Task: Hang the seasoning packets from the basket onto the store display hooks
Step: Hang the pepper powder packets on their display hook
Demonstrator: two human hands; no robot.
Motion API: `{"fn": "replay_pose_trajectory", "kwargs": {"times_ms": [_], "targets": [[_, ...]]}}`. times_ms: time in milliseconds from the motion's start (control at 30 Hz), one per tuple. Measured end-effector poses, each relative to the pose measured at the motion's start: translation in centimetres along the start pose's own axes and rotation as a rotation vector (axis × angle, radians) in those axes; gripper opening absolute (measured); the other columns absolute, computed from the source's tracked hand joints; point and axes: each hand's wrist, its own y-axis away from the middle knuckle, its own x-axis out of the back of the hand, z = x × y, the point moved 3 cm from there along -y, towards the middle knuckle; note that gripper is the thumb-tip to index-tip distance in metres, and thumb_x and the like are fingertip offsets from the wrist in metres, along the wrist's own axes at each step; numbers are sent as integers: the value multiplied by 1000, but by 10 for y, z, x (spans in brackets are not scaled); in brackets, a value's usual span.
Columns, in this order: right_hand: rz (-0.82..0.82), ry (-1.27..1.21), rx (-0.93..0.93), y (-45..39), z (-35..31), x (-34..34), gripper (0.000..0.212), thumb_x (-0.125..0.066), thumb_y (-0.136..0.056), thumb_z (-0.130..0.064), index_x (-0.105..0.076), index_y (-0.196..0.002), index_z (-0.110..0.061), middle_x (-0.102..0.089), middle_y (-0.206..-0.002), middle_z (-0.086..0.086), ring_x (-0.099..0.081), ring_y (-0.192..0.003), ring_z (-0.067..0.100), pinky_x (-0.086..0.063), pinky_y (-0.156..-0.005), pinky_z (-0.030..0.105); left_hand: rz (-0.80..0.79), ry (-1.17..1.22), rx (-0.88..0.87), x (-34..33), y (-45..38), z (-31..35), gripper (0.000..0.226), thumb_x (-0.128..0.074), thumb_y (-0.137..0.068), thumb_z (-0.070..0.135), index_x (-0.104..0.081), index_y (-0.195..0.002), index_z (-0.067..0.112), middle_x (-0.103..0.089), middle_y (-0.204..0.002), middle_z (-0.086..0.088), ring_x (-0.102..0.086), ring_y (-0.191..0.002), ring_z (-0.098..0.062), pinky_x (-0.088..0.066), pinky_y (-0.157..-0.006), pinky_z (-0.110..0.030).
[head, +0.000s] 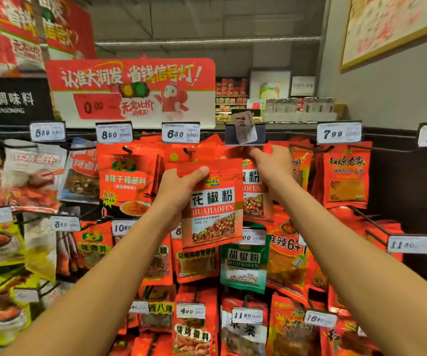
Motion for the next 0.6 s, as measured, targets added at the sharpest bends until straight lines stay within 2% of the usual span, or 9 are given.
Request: {"fn": "replay_pose_trajectory", "kwargs": {"times_ms": [67,167,267,333,367,400,433,500,600], "targets": [[29,3,-13,-3,4,0,26,-71,-82,-36,-68,-60,-23,-74,-70,3,-74,-70,28,-61,-71,52,1,-1,0,1,-1,0,9,-74,-90,25,-71,-94,17,-79,-85,-4,-77,-75,-21,-59,-57,-28],[36,33,-44,-11,11,-3,27,-73,-82,-38,-66,-62,-21,-74,-69,3,-74,-69,27,-62,-71,53,2,6,7,3,-3,-2,10,-74,-90,25,-71,-94,17,-80,-86,-5,-77,-75,-22,-58,-55,-28],[53,141,-41,-28,17,-12,28,-73,-87,-40,-66,-69,-19,-71,-74,1,-70,-74,25,-60,-76,49,5,1,7,3,-6,-5,11,-74,-91,26,-71,-96,17,-80,-88,-4,-77,-78,-23,-60,-61,-31],[40,205,-65,-39,22,-20,29,-70,-91,-42,-72,-90,-13,-73,-94,8,-69,-92,31,-57,-87,49,12,-9,0,-2,-9,-8,9,-73,-91,26,-71,-95,18,-80,-89,-4,-77,-81,-23,-61,-69,-36],[38,225,-103,-44,25,-24,37,-69,-92,-44,-72,-105,-10,-73,-108,12,-67,-105,34,-54,-94,46,22,-15,0,-4,-10,-10,9,-73,-92,27,-71,-94,18,-80,-90,-3,-77,-82,-23,-62,-74,-38],[43,247,-145,-48,27,-26,47,-68,-92,-46,-68,-119,-7,-69,-121,14,-63,-115,34,-51,-96,42,32,-23,2,-7,-12,-12,10,-73,-92,28,-71,-94,18,-80,-90,-3,-77,-83,-23,-61,-76,-39],[46,267,-176,-51,29,-28,55,-68,-92,-49,-64,-127,-6,-66,-128,15,-60,-120,34,-48,-92,38,37,-27,6,-11,-14,-14,11,-73,-92,29,-71,-95,19,-80,-90,-2,-77,-83,-22,-61,-76,-38],[34,285,-210,-56,29,-30,60,-67,-92,-53,-61,-131,-7,-64,-129,14,-60,-114,33,-42,-80,34,36,-14,12,-19,-19,-15,12,-71,-93,31,-70,-97,20,-80,-87,1,-77,-79,-18,-60,-68,-33],[41,284,-201,-58,29,-26,56,-65,-93,-52,-60,-127,-8,-65,-124,12,-60,-108,32,-46,-79,37,42,0,7,-27,-27,-14,14,-66,-96,36,-69,-94,22,-78,-77,10,-75,-67,-8,-54,-50,-19]]}}
